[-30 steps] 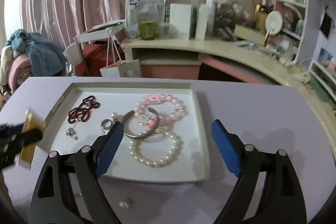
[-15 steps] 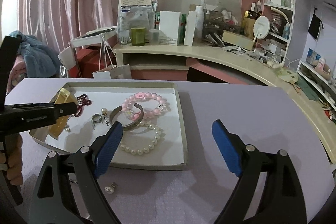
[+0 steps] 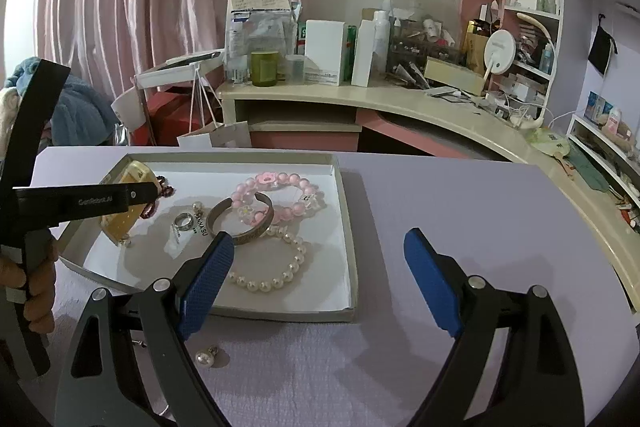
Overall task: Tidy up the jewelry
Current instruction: 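Carry cuff and watch band into the tray, opening the right tool then the left, then lower the right tool onto the pearl drop earring and close it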
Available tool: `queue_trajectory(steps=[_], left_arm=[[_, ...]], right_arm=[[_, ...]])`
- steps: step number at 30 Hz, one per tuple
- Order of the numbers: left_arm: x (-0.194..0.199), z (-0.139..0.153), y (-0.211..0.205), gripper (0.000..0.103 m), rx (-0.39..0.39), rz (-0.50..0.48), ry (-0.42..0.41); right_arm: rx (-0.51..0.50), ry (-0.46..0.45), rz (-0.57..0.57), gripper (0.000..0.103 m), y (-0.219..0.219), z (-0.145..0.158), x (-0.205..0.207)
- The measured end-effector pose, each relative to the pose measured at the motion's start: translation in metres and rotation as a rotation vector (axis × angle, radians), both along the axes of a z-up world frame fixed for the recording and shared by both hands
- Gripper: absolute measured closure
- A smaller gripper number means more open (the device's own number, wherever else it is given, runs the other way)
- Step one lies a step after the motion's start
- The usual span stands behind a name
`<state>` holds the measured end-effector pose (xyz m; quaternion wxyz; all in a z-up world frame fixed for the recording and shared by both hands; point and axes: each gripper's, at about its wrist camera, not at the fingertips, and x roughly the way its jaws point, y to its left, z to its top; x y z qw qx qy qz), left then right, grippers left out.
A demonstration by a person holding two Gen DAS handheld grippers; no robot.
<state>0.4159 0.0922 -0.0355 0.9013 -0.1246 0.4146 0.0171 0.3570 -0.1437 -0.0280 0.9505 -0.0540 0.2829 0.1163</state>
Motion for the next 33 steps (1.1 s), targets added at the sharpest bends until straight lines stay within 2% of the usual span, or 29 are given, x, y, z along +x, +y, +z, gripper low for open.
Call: queue_trajectory(steps=[2, 3, 13, 24, 27, 29, 33], left_arm=[[-0.004, 0.003, 0.002, 0.043, 0.0, 0.007, -0.015], [-0.006, 0.006, 0.002, 0.042, 0.005, 0.007, -0.022], [-0.054, 0.028, 0.008, 0.035, 0.033, -0.002, -0.081], [-0.142, 0.042, 0.031, 0.033, 0.041, 0.031, -0.125], [-0.162, 0.043, 0.039, 0.032, 0.043, 0.047, -0.131], [-0.174, 0.044, 0.043, 0.029, 0.05, 0.056, -0.136], [-0.196, 0.046, 0.049, 0.028, 0.059, 0.063, -0.156]], right_arm=[[-0.001, -0.004, 0.001, 0.014, 0.0, 0.001, -0.002], [-0.001, -0.004, 0.002, 0.014, 0.001, 0.001, -0.003], [0.006, -0.015, 0.007, 0.014, -0.001, 0.009, -0.023], [0.037, -0.008, 0.0, 0.015, -0.007, 0.013, -0.054], [0.054, 0.015, 0.008, 0.019, -0.007, 0.009, -0.058], [0.063, 0.038, 0.015, 0.025, -0.006, 0.005, -0.059], [0.08, 0.111, 0.026, 0.032, 0.001, -0.009, -0.059]])
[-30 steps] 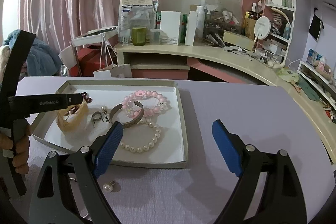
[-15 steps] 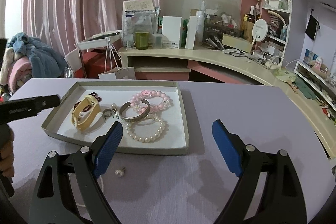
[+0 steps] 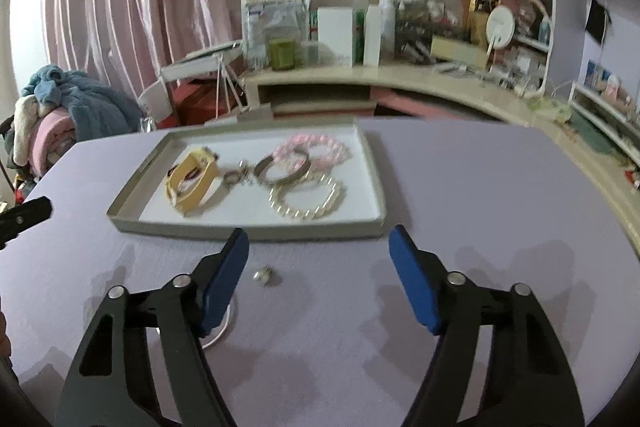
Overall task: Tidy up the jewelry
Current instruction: 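Lower the right tool onto the pearl drop earring and close it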
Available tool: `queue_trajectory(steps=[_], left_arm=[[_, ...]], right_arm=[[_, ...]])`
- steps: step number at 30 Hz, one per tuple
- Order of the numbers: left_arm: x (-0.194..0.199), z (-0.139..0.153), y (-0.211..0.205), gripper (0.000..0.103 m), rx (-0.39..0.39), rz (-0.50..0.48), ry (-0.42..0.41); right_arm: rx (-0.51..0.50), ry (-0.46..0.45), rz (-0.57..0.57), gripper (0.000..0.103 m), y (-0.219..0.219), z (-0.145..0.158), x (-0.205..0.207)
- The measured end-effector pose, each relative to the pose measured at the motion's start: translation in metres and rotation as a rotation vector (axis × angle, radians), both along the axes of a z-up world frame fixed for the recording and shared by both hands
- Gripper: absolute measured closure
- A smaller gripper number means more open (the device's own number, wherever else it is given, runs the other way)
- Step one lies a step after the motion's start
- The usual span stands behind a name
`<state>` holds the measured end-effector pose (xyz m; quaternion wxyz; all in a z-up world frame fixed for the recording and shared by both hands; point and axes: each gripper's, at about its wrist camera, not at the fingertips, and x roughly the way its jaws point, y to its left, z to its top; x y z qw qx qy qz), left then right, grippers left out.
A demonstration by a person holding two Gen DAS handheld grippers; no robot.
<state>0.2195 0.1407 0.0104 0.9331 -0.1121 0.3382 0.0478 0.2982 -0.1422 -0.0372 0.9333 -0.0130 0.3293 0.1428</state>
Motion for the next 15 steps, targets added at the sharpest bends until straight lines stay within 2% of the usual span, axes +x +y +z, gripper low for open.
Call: queue_trajectory(steps=[2, 15], left_arm=[[-0.009, 0.001, 0.001, 0.027, 0.003, -0.001, -0.008], [-0.033, -0.002, 0.007, 0.026, -0.007, -0.014, -0.025]], right_arm=[[0.001, 0.032, 0.007, 0.036, 0.005, -0.007, -0.001], [-0.027, 0.13, 0.027, 0.045, 0.022, -0.031, 0.001]])
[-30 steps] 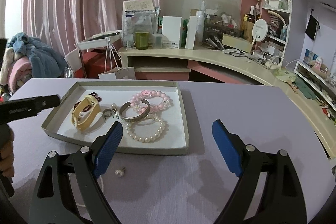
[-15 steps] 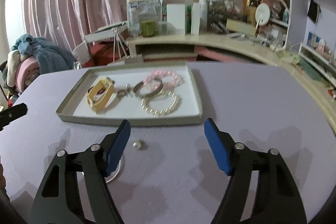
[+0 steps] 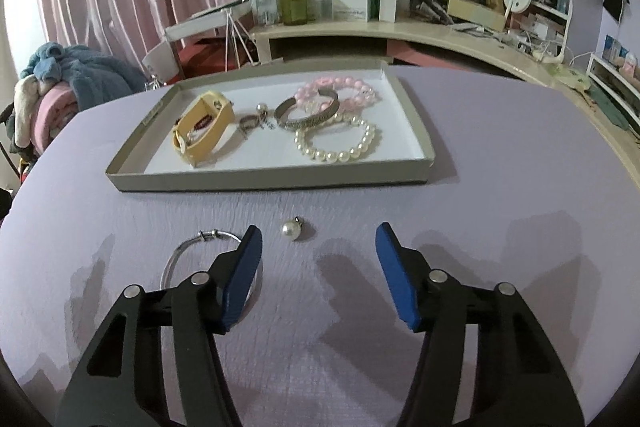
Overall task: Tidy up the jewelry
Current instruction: 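Lower the right tool onto the pearl drop earring and close it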
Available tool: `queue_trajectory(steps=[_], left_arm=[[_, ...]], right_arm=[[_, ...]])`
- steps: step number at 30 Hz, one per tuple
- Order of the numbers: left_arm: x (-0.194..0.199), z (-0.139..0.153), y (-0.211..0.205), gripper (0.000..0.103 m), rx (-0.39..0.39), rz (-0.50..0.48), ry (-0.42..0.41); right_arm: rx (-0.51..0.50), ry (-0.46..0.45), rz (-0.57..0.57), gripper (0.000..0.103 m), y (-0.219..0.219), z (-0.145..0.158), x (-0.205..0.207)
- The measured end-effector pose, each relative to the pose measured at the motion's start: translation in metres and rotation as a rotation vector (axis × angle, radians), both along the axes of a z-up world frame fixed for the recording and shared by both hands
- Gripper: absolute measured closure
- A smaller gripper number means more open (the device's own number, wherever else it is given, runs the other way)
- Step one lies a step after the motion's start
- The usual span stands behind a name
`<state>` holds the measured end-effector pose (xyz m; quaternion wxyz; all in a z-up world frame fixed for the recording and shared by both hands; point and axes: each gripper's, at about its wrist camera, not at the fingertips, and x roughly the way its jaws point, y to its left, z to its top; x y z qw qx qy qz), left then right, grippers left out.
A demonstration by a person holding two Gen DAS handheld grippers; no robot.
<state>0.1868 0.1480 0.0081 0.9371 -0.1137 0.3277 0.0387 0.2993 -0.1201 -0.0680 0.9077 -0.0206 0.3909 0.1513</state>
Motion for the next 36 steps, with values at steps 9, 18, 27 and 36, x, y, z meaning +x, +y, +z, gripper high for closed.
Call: queue_trajectory(steps=[9, 18, 27, 36], left_arm=[[-0.003, -0.007, 0.005, 0.026, -0.02, -0.004, 0.011], [-0.003, -0.012, 0.004, 0.026, -0.031, -0.013, 0.022], [-0.001, -0.017, 0.001, 0.026, -0.041, -0.022, 0.034], [0.003, -0.02, -0.016, 0.026, -0.036, -0.06, 0.054]], right_arm=[[-0.001, 0.051, 0.004, 0.053, 0.008, -0.008, 0.008], [-0.016, 0.073, 0.004, 0.063, 0.016, -0.011, 0.017], [-0.051, 0.067, 0.01, 0.078, 0.023, -0.012, 0.017], [-0.032, 0.075, 0.003, 0.089, 0.013, -0.011, 0.017]])
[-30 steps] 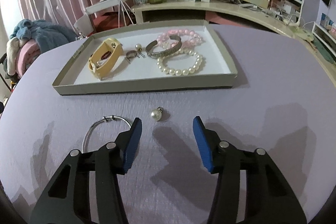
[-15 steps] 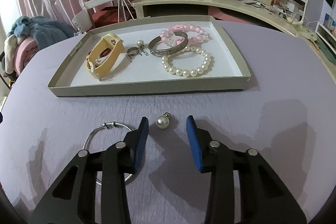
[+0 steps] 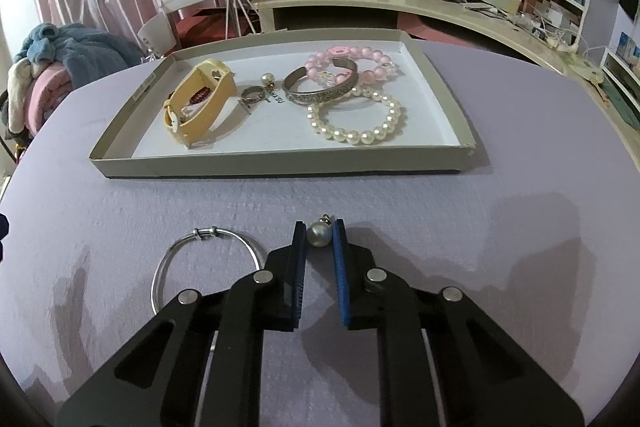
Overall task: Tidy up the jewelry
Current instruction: 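Lower the right tool onto the pearl drop earring and close it, then grasp the silver hoop bangle with the left tool while the right tool holds the pearl earring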
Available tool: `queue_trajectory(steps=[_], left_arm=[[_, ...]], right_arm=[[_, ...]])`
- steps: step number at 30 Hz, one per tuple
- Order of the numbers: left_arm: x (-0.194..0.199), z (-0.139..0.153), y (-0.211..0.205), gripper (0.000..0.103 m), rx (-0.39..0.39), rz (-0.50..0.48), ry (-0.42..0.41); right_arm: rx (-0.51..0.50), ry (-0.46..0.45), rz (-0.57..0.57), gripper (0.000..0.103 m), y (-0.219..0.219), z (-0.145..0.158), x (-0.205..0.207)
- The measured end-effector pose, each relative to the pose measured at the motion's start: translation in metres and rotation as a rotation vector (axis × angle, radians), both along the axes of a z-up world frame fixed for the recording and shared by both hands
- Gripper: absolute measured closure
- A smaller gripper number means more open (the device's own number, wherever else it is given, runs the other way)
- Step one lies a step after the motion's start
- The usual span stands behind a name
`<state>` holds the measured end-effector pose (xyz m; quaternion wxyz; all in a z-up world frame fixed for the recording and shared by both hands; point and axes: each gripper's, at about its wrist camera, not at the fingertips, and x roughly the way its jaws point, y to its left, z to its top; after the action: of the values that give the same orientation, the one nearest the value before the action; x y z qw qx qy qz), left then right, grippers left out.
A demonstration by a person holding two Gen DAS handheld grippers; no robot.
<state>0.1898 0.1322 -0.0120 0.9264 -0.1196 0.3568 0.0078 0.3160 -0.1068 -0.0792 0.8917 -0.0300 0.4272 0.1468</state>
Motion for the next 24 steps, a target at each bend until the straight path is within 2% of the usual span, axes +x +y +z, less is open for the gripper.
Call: queue_trajectory(steps=[4, 7, 16, 24], left_arm=[[0.006, -0.003, -0.012, 0.026, -0.002, -0.027, 0.018], [0.011, -0.007, -0.027, 0.019, 0.0, -0.054, 0.033], [0.04, -0.028, -0.092, 0.01, 0.005, -0.16, 0.104], [0.066, -0.051, -0.127, 0.007, 0.064, -0.14, 0.191]], right_arm=[[0.021, 0.002, -0.033, 0.089, -0.017, 0.002, 0.0], [0.035, -0.01, -0.053, 0.089, -0.032, 0.007, 0.0], [0.096, -0.053, -0.108, 0.089, -0.075, 0.026, -0.005], [0.146, -0.071, -0.099, 0.089, -0.095, 0.033, -0.009]])
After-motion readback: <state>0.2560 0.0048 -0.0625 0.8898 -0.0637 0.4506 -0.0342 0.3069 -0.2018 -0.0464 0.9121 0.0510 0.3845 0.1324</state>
